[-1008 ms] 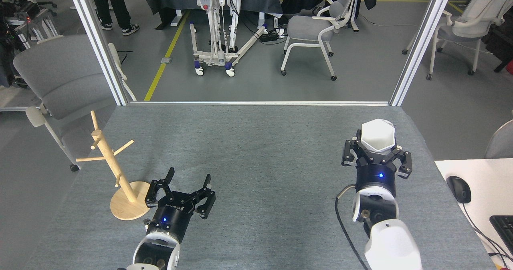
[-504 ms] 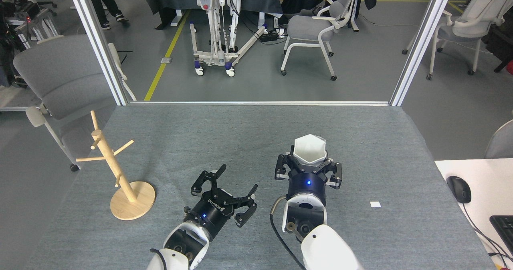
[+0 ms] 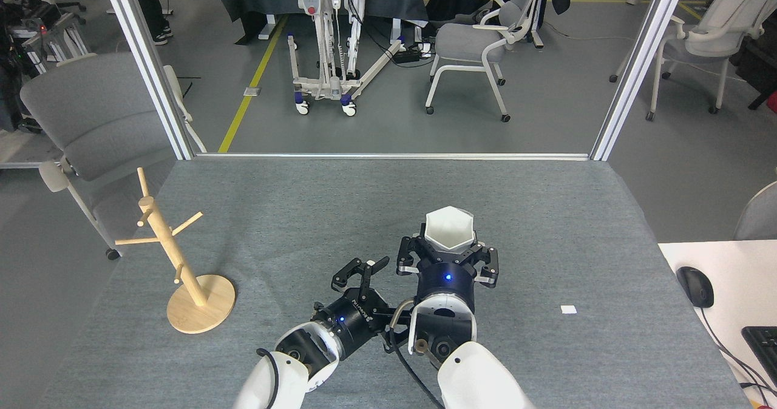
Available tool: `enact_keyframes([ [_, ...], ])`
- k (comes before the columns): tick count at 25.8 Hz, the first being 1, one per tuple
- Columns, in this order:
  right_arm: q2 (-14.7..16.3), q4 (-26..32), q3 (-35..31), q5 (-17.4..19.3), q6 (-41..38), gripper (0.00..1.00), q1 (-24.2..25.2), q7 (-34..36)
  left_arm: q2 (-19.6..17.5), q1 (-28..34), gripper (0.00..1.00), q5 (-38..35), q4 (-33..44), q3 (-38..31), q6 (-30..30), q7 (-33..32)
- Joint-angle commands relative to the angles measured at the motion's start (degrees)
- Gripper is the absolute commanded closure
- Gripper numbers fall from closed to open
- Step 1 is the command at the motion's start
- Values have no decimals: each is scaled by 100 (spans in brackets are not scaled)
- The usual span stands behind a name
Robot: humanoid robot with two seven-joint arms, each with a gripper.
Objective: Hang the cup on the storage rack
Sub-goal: 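Grasp the white cup with the left gripper beside the right gripper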
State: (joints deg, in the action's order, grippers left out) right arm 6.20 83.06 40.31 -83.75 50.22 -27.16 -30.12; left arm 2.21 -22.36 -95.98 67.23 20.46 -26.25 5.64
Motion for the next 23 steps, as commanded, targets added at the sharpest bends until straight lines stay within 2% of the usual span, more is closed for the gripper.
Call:
enact_keyframes([
  [1, -48, 0, 3, 7, -3, 100, -9, -3, 131, -155, 1, 18, -175, 2, -99, -63],
  [4, -92, -9, 56, 7, -3, 100, 0, -12, 254, -304, 1, 36, -307, 11, -143, -89],
  [7, -110, -36, 126, 8, -3, 100, 9, -12, 368, -383, 1, 45, -421, 2, -442, -125],
  [10, -180, -36, 223, 16, -21, 100, 53, -12, 491, -454, 1, 80, -447, 2, -591, -388],
  [13, -215, -36, 284, 16, -3, 100, 61, -12, 597, -612, 1, 89, -606, -7, -583, -494],
  [23, -435, -44, 513, 7, 6, 100, 184, -12, 597, -840, 1, 396, -861, -24, -345, -582],
])
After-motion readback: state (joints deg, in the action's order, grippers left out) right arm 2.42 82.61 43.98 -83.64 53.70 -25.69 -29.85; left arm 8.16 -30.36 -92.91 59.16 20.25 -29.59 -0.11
